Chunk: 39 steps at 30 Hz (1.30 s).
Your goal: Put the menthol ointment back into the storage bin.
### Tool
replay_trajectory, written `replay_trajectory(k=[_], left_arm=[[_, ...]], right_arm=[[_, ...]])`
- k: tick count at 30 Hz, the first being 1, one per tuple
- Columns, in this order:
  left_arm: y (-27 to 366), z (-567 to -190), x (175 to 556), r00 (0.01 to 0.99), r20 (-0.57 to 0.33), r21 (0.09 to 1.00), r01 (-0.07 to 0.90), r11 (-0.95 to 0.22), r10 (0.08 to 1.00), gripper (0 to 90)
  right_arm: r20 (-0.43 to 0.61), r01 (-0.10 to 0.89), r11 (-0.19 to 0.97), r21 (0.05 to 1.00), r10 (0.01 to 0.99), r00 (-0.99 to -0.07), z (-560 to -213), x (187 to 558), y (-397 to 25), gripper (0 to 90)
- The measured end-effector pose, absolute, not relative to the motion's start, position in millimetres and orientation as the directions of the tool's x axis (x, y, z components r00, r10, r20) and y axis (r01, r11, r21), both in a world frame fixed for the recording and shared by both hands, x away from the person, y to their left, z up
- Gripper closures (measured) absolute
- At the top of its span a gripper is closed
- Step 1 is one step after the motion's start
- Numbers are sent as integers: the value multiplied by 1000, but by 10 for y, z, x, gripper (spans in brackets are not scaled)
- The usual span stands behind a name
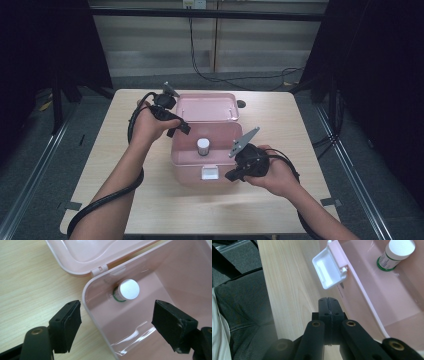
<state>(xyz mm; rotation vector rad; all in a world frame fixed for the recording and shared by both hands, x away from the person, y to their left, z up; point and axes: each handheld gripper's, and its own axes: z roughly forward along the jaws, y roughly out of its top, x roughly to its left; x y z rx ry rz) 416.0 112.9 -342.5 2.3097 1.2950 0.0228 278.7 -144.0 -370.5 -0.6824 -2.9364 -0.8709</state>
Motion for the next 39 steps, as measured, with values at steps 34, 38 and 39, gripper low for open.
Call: replay_trajectory(k=[34, 38, 39], left_arm=[[1421, -3462, 4174, 514, -226, 420, 818, -393, 827, 232], [1429, -3467, 4184, 513, -225, 417, 819, -394, 828, 232], [1428, -3469, 4187, 516, -228, 418, 818, -396, 826, 232]], right_arm=[[91, 366, 767, 527, 377, -922, -3796, 2925, -1012, 900], [86, 360, 771, 525, 373, -924, -3798, 2934, -1003, 900], [85, 361, 773, 522, 374, -923, -3796, 2932, -1001, 900]])
